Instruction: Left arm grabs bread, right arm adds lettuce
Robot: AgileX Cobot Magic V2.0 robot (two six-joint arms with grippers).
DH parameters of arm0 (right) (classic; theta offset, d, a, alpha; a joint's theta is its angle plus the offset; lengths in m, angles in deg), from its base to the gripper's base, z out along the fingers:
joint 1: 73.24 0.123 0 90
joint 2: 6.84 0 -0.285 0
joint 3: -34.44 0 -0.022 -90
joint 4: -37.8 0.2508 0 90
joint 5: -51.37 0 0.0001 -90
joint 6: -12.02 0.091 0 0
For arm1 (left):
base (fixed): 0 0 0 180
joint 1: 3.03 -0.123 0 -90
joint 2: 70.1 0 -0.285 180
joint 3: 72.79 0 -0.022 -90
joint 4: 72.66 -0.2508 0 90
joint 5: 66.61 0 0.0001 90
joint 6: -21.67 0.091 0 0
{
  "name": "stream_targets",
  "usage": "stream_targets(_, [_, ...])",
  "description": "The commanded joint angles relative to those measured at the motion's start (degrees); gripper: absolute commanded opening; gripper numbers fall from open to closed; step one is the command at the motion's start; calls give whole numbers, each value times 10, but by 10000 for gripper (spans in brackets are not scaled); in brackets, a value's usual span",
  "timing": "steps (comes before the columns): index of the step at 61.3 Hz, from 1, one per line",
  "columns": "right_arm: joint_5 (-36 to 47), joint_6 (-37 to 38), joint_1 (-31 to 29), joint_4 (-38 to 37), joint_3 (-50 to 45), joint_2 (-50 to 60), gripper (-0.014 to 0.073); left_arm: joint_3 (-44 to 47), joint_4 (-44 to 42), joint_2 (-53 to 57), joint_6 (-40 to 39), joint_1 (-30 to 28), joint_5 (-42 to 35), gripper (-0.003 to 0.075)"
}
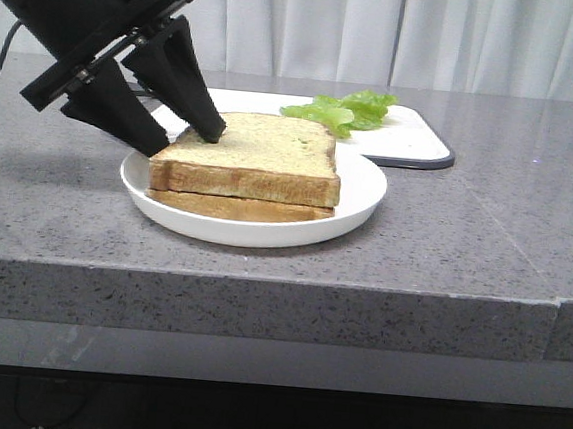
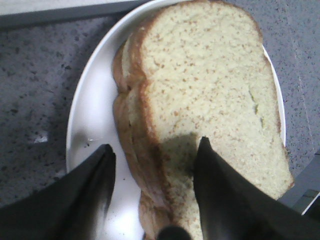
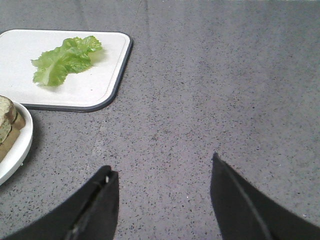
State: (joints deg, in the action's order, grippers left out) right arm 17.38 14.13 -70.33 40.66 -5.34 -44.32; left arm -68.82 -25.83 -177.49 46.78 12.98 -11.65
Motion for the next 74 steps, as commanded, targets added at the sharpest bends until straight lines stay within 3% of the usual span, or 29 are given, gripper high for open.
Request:
stream_targets(1, [38, -4, -3, -1, 15, -5, 435, -18, 30, 25, -3, 4, 2, 258])
stream_targets(11, [38, -4, -3, -1, 15, -5, 435, -18, 30, 25, -3, 4, 2, 125])
stream_targets(29, [38, -4, -3, -1, 15, -5, 435, -18, 34, 25, -3, 4, 11, -19])
stream_targets(50, [45, -4, -3, -1, 15, -5, 435, -20, 49, 67, 4, 4, 13, -20])
stream_targets(74, [55, -4, -3, 27, 39, -17, 435, -6, 39, 207, 4, -10, 23, -20])
